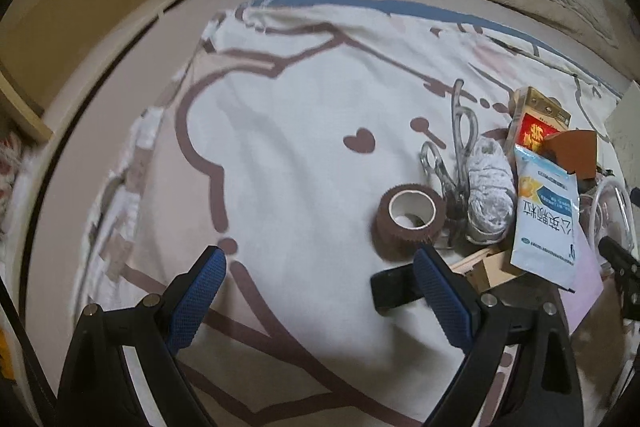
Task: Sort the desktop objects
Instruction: 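Move the left tool to the black cube box while the right tool nears the second white ring, then close the left tool on the small black cube box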
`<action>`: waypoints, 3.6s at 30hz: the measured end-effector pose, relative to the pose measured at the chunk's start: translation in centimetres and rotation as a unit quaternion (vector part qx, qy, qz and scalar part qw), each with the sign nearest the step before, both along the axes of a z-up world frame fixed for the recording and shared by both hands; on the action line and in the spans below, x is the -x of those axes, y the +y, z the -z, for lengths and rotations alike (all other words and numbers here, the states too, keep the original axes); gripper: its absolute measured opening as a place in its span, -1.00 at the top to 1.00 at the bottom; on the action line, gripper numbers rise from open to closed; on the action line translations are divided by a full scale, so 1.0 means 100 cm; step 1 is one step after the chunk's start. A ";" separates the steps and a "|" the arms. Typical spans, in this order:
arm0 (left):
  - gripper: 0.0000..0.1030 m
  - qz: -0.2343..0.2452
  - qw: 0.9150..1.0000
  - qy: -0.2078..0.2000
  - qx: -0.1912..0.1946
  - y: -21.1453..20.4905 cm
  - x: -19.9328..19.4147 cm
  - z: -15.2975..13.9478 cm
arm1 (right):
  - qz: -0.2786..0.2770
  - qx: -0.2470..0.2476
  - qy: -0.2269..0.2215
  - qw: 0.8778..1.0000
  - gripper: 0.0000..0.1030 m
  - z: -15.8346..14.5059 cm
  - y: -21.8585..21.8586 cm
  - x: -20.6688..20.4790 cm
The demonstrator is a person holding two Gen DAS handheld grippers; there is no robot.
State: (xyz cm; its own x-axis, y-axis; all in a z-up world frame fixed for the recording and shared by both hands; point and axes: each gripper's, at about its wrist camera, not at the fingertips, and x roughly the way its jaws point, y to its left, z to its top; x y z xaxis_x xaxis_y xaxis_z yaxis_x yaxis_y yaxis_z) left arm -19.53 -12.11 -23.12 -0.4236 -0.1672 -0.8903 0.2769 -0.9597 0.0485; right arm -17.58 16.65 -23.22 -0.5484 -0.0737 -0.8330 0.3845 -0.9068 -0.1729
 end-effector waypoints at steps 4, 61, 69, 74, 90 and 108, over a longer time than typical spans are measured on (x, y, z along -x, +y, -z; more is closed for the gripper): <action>-0.86 -0.001 1.000 -0.005 -0.008 0.006 0.004 0.002 | -0.014 0.001 -0.011 1.000 -1.00 0.004 0.001 -0.006; -0.86 0.102 0.994 -0.014 0.038 -0.017 -0.063 0.036 | 0.134 0.098 -0.050 0.985 -1.00 -0.011 0.055 0.038; -0.86 0.116 0.993 -0.012 0.027 -0.015 -0.067 0.028 | 0.111 0.089 -0.069 0.987 -1.00 -0.015 0.057 0.020; -0.86 0.111 0.993 0.013 0.023 -0.016 -0.065 0.011 | 0.095 0.089 -0.081 0.988 -1.00 -0.017 0.056 0.010; -0.86 -0.022 1.000 0.016 -0.001 -0.057 -0.053 0.002 | -0.018 0.045 -0.122 0.991 -1.00 0.001 0.018 -0.028; -0.86 -0.052 0.998 0.010 -0.019 -0.070 -0.050 0.021 | -0.053 0.022 -0.089 0.994 -1.00 0.038 0.005 -0.053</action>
